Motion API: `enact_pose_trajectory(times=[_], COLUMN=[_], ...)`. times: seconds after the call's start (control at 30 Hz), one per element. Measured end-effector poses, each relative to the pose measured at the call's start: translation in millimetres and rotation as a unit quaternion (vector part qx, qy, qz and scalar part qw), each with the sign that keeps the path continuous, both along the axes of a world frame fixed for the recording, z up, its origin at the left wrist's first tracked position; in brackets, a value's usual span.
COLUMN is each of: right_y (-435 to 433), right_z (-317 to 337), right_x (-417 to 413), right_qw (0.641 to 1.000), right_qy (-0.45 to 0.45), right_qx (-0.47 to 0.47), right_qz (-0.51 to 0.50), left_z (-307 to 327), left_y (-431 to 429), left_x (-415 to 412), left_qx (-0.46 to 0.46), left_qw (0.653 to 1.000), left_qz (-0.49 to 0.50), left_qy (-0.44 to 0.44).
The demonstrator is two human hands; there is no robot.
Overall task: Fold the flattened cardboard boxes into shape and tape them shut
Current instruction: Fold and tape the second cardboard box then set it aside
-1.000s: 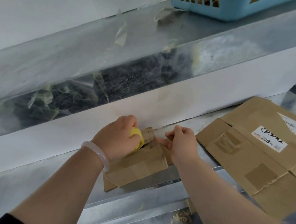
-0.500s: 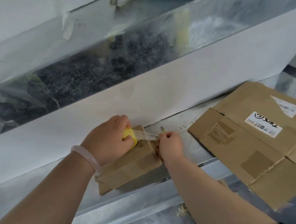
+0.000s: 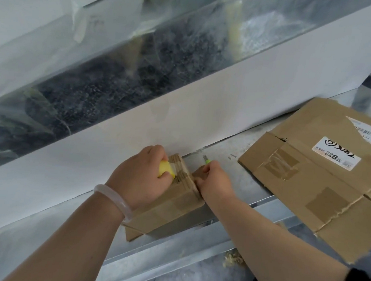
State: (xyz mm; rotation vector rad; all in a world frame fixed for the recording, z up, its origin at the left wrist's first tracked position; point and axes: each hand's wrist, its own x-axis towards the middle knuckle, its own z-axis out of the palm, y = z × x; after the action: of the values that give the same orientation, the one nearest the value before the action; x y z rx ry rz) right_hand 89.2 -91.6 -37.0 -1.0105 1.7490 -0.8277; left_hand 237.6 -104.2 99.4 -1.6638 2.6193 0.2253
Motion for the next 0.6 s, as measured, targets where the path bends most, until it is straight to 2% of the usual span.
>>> enact_pose_trajectory(times=[0.13,0.27,0.33,0.4,0.5,0.6], right_y=[2,17,28,35,36,32], right_z=[0,8,13,13,14,17], right_x=[3,7,13,21,23,11], right_qw=[1.0,0.985,0.976,0.973,0.963,0.968], right_qy=[0.011,-0.024,-0.063,-0.123,-0.225,-0.183], right_qx=[-0.026,-0.158,-0.207,-0.189,-0.121,-0.088], right_qz=[0.001,-0.071,-0.031,0.04,0.09,0.147], left_z=[3,6,7,9,10,11], left_y=[-3,-5,-5,-5,-6,-7], left_x=[-1,-2,-1,-1,-2,-2], left_qx=[0.016,0.032,0.038,0.04,0.045,0.054], left_qw=[1.0,0.999,0.999,0.999,0.999,0.998], left_qz=[0.006,0.011,0.017,0.02,0.021,0.022], left_qy=[-0.002,-0.012,-0.014,-0.017,-0.02,-0.018])
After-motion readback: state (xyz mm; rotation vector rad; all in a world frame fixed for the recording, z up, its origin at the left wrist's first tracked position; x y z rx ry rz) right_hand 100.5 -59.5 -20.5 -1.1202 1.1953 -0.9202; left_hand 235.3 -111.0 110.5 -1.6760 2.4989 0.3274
